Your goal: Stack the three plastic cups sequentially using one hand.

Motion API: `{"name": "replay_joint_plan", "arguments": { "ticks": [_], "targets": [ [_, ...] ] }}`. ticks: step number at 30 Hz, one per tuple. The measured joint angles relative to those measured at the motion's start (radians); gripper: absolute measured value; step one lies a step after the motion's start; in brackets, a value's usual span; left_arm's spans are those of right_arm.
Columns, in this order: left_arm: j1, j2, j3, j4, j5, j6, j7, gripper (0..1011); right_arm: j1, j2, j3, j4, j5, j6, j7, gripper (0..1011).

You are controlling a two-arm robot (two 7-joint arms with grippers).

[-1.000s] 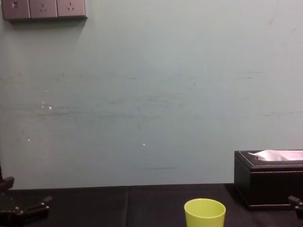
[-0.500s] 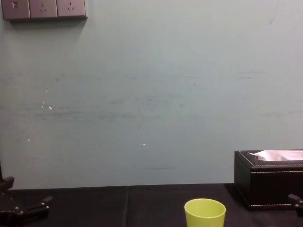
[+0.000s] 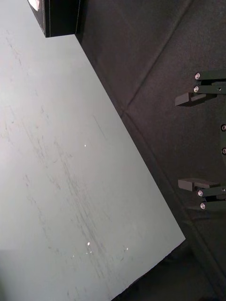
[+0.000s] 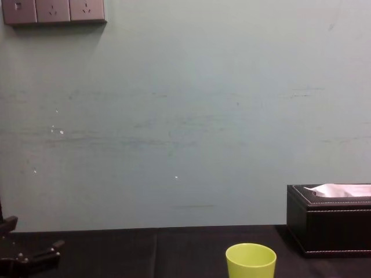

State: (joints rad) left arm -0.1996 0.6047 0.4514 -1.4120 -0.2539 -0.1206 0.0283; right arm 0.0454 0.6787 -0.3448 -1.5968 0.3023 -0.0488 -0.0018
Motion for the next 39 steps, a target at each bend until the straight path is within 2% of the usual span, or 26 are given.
{"name": "replay_joint_plan", "arguments": {
  "ticks": [4,5,8,11,18,25,34,39],
  "targets": [
    [0.0,0.0,0.0,0.0,0.0,0.0,0.0,1000,-0.08,0.052,0.045,-0.082,0.061,0.041,0.045,1003],
    [0.0,0.0,0.0,0.0,0.0,0.0,0.0,1000,-0.114,0.072,0.067,-0.113,0.09,0.059,0.061,1003],
    [0.0,0.0,0.0,0.0,0.0,0.0,0.0,1000,-0.167,0.1,0.097,-0.156,0.133,0.088,0.087,1003],
    [0.0,0.0,0.0,0.0,0.0,0.0,0.0,1000,-0.245,0.139,0.135,-0.216,0.186,0.137,0.122,1003],
    [0.0,0.0,0.0,0.0,0.0,0.0,0.0,1000,-0.343,0.157,0.177,-0.284,0.248,0.189,0.16,1003],
    [0.0,0.0,0.0,0.0,0.0,0.0,0.0,1000,-0.363,0.144,0.172,-0.309,0.257,0.205,0.191,1003],
    [0.0,0.0,0.0,0.0,0.0,0.0,0.0,1000,-0.315,0.103,0.127,-0.306,0.224,0.238,0.222,1003],
    [0.0,0.0,0.0,0.0,0.0,0.0,0.0,1000,-0.274,0.066,0.106,-0.282,0.208,0.257,0.238,1003]
  ]
}}
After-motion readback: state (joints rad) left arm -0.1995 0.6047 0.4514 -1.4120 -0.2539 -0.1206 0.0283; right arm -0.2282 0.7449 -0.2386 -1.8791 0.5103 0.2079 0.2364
